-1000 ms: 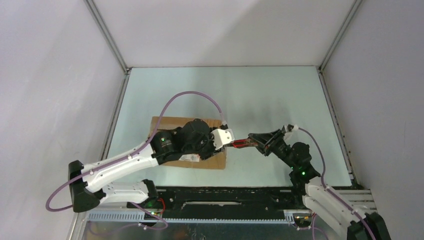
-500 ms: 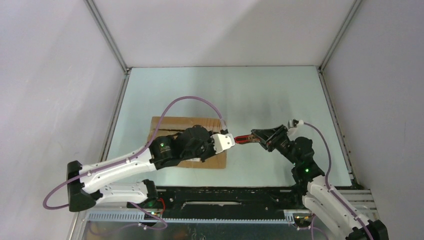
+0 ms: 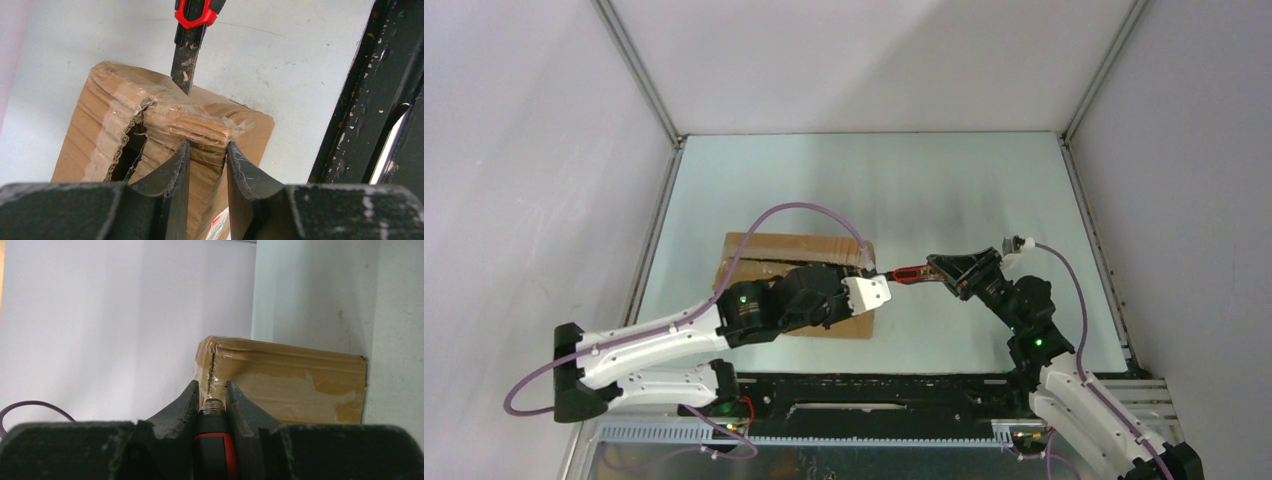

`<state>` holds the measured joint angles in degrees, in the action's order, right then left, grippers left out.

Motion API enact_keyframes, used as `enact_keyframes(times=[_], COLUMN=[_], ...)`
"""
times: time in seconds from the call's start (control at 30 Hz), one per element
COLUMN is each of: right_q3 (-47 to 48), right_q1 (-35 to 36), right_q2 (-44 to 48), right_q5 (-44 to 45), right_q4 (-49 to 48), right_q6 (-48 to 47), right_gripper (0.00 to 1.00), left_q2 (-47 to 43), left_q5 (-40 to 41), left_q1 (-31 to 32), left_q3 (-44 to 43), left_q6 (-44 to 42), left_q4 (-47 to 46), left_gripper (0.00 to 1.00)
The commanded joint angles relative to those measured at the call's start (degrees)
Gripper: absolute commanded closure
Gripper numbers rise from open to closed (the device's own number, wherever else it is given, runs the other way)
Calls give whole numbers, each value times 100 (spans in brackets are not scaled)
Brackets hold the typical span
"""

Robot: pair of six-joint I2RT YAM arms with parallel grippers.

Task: Unpack the express box
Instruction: Cut the express box at the center of the board.

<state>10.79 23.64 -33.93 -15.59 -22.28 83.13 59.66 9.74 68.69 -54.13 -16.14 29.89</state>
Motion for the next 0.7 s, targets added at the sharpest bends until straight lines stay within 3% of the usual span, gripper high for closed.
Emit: enact_keyframes(times=[0.0,0.4,0.67], right_q3=[172,-272,-494], right_q1=[16,521,655], right_q2=[97,-339,-113], right_q5=[-5,138,774], right_q4=[-308,-1229,-1058], right_q6=[69,817,1105], right_gripper=[100,100,100], left_q2=[-217,-325,-391], left_q5=[506,1133,1394], left_q1=[127,413,584], left_q3=[195,353,403], left_q6=[-70,-173,-179], left_q4=[-149,-584,-797], left_gripper=[100,100,100])
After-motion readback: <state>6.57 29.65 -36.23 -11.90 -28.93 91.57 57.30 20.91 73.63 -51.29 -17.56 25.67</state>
